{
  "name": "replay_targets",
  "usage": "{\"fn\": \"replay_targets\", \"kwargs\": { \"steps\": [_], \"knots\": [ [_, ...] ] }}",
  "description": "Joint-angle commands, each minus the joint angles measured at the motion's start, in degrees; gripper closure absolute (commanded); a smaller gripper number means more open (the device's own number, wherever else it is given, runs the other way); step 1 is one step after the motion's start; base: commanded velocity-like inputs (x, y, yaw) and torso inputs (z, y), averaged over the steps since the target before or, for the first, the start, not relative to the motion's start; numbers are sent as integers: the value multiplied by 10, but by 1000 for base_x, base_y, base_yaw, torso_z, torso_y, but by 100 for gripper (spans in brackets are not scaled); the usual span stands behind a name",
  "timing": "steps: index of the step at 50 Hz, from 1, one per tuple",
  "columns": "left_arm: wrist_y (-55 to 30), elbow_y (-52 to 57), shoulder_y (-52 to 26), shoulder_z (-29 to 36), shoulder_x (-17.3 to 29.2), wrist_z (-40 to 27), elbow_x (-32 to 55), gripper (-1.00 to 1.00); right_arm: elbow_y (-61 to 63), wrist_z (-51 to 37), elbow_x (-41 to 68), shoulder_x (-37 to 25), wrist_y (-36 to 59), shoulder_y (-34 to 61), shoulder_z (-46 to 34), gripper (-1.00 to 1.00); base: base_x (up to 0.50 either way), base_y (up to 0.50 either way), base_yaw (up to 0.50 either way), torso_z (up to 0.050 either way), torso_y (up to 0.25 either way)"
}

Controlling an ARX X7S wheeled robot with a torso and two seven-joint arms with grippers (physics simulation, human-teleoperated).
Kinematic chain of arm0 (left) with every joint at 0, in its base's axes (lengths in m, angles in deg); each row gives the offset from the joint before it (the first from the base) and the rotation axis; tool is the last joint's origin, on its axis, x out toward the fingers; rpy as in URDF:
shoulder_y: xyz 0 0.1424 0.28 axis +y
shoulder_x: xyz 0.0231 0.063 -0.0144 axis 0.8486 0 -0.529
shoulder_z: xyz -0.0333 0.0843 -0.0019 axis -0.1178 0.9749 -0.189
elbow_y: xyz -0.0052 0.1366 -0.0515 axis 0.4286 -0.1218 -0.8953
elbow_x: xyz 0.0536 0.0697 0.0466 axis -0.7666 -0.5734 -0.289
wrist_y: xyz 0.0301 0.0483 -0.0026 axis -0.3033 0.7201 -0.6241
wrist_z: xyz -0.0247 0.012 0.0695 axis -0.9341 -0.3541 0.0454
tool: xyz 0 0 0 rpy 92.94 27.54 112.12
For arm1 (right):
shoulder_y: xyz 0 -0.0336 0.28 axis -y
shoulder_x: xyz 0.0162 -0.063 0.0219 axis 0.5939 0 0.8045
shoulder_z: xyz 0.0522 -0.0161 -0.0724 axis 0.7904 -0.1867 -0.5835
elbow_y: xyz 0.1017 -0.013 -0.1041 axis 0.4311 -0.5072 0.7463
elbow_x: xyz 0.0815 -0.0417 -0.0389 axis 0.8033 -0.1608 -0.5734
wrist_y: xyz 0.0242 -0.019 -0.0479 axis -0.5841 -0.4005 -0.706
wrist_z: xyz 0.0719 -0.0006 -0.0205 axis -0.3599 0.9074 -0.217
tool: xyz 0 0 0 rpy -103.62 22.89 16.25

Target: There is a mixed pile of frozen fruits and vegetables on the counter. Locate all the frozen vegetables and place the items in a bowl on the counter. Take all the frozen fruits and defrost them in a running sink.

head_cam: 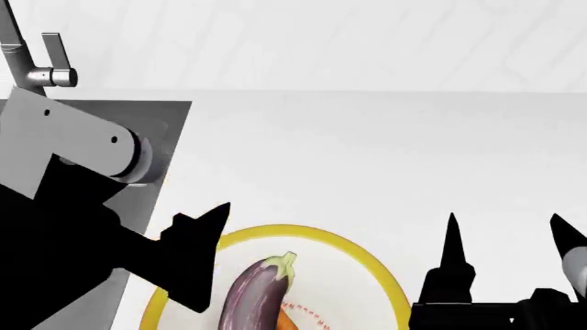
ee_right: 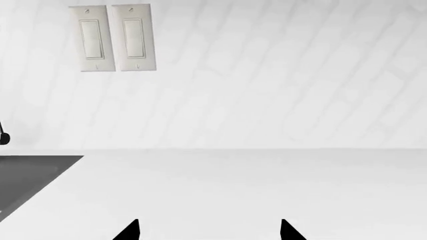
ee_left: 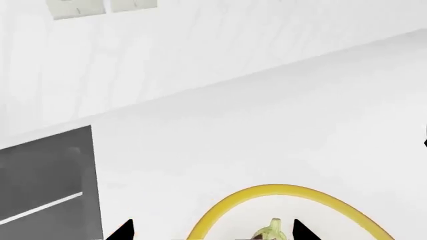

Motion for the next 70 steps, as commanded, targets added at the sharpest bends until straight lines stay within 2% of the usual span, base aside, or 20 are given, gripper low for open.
{"fn": "replay_targets", "kwargs": {
  "steps": [1,8,14,19,23,33,48,70],
  "knots": [
    [35,24,32,-55,52,23,-67,-100,-2,-3,-5,2,2,5,-6,-100,0,0,0,0,0],
    [79,56,85,-95,85,31,-120,-100,1,-9,-10,3,4,9,-9,-100,0,0,0,0,0],
    [124,120,172,-131,124,37,-167,-100,7,-14,-19,-1,8,11,-12,-100,0,0,0,0,0],
    [173,163,260,-160,141,57,-247,-100,9,-17,-24,1,10,17,-18,-100,0,0,0,0,0],
    [208,190,313,-189,161,62,-260,-100,13,-22,-21,-2,10,17,-13,-100,0,0,0,0,0],
    [272,189,392,-233,166,90,-308,-100,16,-30,-27,1,14,27,-20,-100,0,0,0,0,0],
    [262,200,401,-233,189,96,-307,-100,20,-37,-33,-3,14,25,-18,-100,60,160,0,0,0],
    [260,203,398,-244,212,98,-286,-100,25,-37,-33,-3,14,28,-22,-100,2,500,0,0,0]
  ]
}}
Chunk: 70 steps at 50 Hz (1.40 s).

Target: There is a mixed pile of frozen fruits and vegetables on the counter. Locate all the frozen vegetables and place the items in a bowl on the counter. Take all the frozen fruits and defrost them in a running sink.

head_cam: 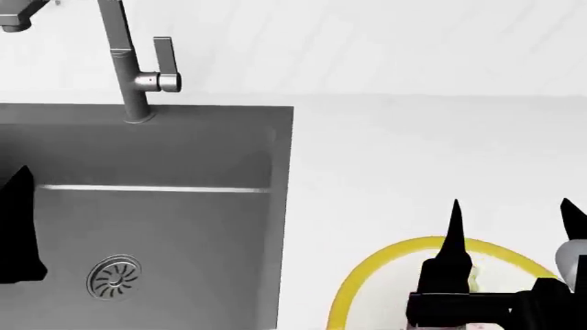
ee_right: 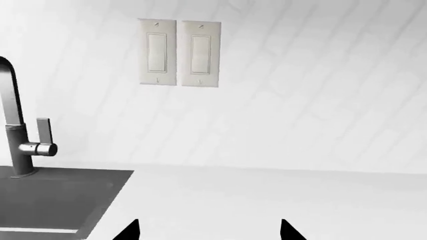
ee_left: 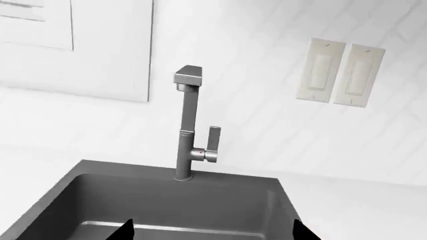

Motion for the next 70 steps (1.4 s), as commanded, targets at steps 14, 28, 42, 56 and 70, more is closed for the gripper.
{"fn": "replay_targets", "kwargs": {
  "steps": [14,28,42,56,70],
  "knots": [
    [6,4,15,-9,12,6,0,-100,-2,1,-4,3,0,6,-8,-100,0,500,0,0,0],
    [12,8,26,-14,15,6,-2,-100,-1,0,-4,3,1,6,-10,-100,0,500,0,0,0],
    [9,10,15,-12,15,6,7,-100,0,0,-4,2,0,6,-10,-100,0,500,0,0,0],
    [12,13,20,-18,20,5,7,-100,-1,0,-5,3,0,8,-12,-100,0,500,0,0,0],
    [17,14,33,-22,23,14,-2,-100,-1,-1,-6,3,0,8,-15,-100,0,500,0,0,0]
  ]
}}
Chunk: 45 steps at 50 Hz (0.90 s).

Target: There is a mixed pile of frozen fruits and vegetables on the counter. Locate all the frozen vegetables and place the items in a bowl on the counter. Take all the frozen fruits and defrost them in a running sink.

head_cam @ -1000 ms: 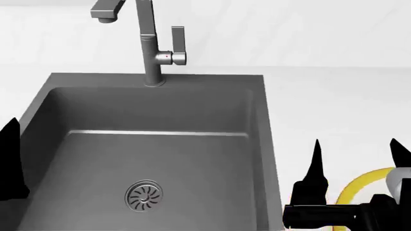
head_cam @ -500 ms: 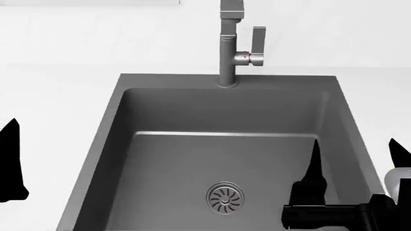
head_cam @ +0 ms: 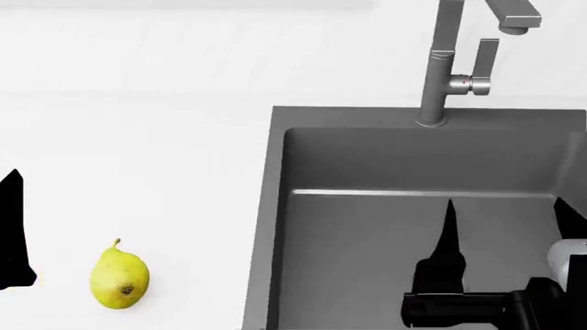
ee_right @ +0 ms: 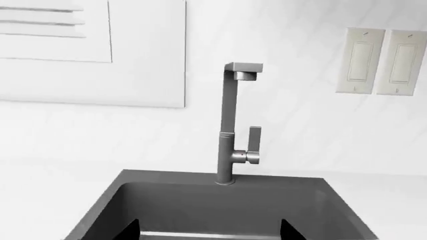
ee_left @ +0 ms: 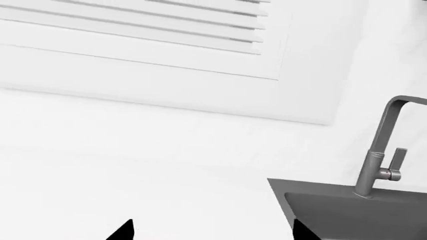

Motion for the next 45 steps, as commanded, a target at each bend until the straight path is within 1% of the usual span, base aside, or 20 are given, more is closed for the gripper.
{"fn": "replay_targets", "kwargs": {
  "steps": [1,18,22,32,36,39,42,43,45],
  "knots": [
    [6,3,12,-6,5,7,-4,-100,0,0,-1,1,0,1,-2,-100,0,500,0,0,0],
    [-2,0,-3,2,-1,4,-4,-100,0,0,0,1,-3,0,-1,-100,0,500,0,0,0],
    [3,1,10,-2,3,10,-7,-100,-2,1,-2,1,-4,-1,0,-100,0,500,0,0,0],
    [8,3,16,-3,-2,16,-16,-100,-2,-3,-5,-3,-2,-3,0,-100,68,500,0,0,0],
    [11,2,25,-4,-3,19,-25,-100,-2,-6,-3,-3,1,-1,-2,-100,22,120,0,0,0],
    [-6,1,14,9,-3,12,-36,-100,-3,-5,-2,-2,-2,-2,0,-100,0,0,0,0,0],
    [-7,0,16,9,-1,8,-28,-100,-3,-6,0,-2,-2,-3,1,-100,0,0,0,0,0],
    [-19,1,9,17,1,3,-30,-100,-2,-5,-1,-2,-2,-2,1,-100,0,0,0,0,0],
    [-9,2,13,12,-2,8,-27,-100,-3,-5,-1,-2,-2,-2,0,-100,0,0,0,0,0]
  ]
}}
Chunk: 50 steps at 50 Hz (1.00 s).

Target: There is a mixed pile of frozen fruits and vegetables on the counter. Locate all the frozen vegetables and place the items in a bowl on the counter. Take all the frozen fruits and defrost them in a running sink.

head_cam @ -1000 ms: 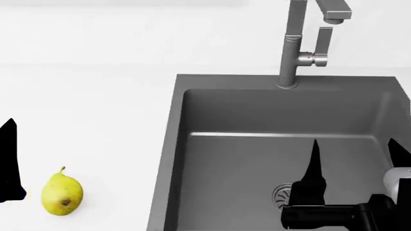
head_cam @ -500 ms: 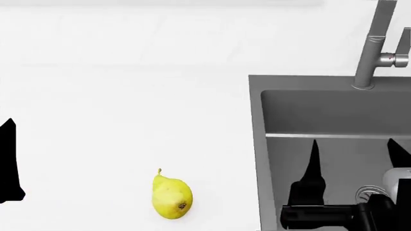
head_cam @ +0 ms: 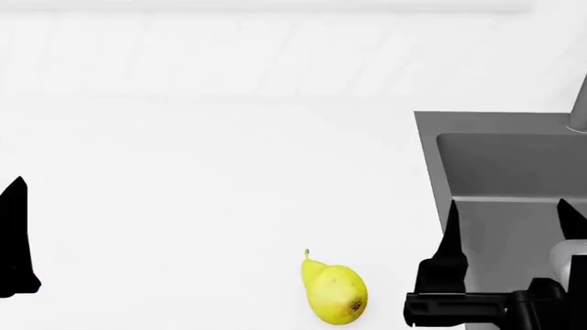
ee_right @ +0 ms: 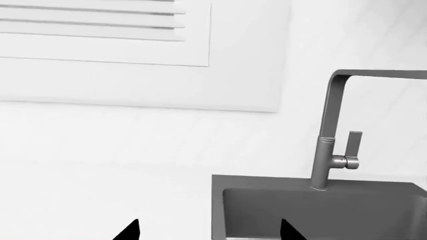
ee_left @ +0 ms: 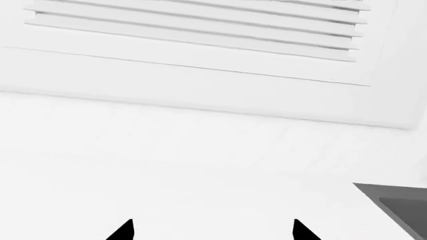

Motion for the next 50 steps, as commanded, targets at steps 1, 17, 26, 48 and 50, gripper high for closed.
{"fn": "replay_targets", "kwargs": {
  "steps": [1,17,26,48,50],
  "knots": [
    [-5,1,1,7,-2,1,-3,-100,-1,-2,1,-1,1,0,1,-100,0,0,0,0,0],
    [-4,-4,-23,-10,23,25,33,-100,-11,11,301,-112,135,217,-29,-100,0,0,0,0,0],
    [-10,-14,-30,1,13,35,34,-100,-58,35,393,-133,224,346,-94,-100,0,0,0,0,0],
    [-10,-26,-20,3,13,56,18,-100,-210,154,267,12,376,507,-276,-100,0,0,0,0,0],
    [-8,-27,-20,0,15,57,20,-100,-218,169,247,19,373,507,-285,-100,0,0,0,0,0]
  ]
}}
